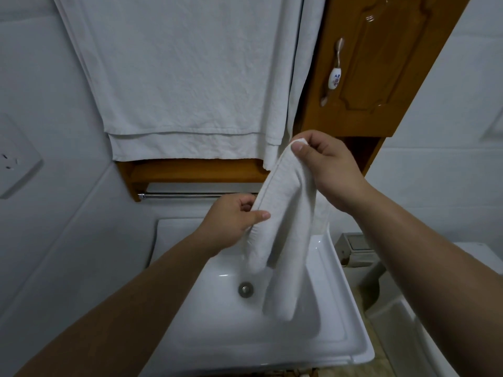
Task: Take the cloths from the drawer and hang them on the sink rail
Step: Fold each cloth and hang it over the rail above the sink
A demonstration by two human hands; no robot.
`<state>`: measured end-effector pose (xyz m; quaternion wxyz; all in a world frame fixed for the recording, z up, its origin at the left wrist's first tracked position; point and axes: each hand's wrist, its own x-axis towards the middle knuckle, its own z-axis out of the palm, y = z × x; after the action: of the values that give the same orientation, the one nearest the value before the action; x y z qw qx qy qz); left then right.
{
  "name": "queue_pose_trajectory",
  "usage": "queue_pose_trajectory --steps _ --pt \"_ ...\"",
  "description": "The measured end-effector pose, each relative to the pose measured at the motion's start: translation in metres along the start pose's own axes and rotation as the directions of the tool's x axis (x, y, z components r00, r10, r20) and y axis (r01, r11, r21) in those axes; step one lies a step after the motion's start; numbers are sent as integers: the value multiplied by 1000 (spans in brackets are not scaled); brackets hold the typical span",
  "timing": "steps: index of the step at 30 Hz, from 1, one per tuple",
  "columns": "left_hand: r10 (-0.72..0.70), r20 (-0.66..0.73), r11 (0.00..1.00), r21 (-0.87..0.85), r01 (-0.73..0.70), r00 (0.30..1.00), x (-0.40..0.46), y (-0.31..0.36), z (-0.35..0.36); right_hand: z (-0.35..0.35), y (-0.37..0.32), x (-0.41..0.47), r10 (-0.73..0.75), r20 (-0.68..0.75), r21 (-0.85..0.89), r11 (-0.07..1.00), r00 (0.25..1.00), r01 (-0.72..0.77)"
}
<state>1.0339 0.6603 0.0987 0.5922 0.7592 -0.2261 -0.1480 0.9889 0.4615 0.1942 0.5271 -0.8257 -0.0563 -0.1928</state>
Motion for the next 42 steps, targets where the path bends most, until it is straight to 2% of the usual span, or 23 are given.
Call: queue_pose_trajectory --steps 5,11,14,19,25,32,35,37,39,42 --pt "-44 15 987 154 41 999 -2 -12 7 -6 -3 6 4 -99 -8 1000 995 -5" --pt "13 56 954 297 -29 998 -3 -23 13 -11 -5 9 -5 -98 1 1000 995 5" --pt "-22 91 929 369 -13 996 -5 -32 19 -14 -11 11 9 -127 27 1000 992 -6" --pt "-94 -3 967 237 92 996 -5 -38 15 -21 -16 17 38 -175 55 998 984 -29" --pt "-91 33 934 351 74 995 -11 -44 16 -23 -21 18 49 -208 99 995 977 -29" --pt "-79 -25 934 347 83 997 -17 -46 17 -23 -21 20 51 -217 115 993 975 -26" --pt "-20 -83 941 335 47 996 -21 -46 18 -23 -20 21 52 -220 116 993 974 -27" --pt "70 -109 913 408 -20 992 -27 -47 20 -23 -21 22 57 -231 124 992 971 -29" --pt "207 -99 844 521 -126 973 -34 -48 22 -25 -21 23 70 -244 122 992 967 -41" --pt "364 -8 690 674 -264 931 -40 -47 22 -27 -21 24 84 -264 113 992 961 -56"
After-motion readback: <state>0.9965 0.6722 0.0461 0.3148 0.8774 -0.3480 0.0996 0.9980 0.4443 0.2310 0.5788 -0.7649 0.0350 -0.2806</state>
